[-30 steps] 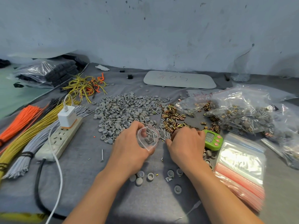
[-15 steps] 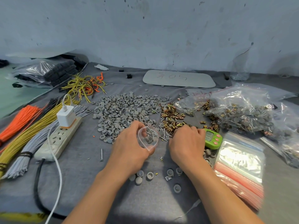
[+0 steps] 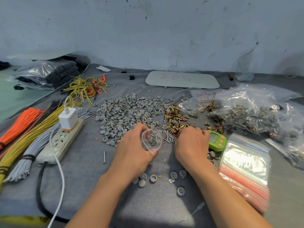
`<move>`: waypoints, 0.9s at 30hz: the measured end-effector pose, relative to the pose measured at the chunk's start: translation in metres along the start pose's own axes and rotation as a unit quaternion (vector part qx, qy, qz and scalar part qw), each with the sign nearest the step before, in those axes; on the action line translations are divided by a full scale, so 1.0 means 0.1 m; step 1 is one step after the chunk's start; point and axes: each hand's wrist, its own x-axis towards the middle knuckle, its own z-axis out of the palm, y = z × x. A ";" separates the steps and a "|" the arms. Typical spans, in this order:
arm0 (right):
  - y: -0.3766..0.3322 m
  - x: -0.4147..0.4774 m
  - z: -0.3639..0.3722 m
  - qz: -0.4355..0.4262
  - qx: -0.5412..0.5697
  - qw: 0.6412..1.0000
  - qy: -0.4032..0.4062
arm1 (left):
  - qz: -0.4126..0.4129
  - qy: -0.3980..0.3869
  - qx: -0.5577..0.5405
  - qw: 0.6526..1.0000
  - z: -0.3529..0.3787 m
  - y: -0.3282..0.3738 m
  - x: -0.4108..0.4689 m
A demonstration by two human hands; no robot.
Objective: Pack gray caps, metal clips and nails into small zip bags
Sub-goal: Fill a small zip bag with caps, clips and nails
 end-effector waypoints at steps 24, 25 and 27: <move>-0.07 -0.36 -0.43 -0.188 0.254 0.936 0.153 | 0.017 -0.008 -0.017 1.000 0.08 0.02 0.02; 0.03 -0.31 -0.45 -0.159 0.252 0.938 0.178 | 0.017 0.001 -0.029 0.999 0.06 0.02 0.02; 0.26 -0.21 -0.48 -0.096 0.220 0.953 0.186 | 0.011 0.024 -0.068 0.997 0.03 0.01 0.02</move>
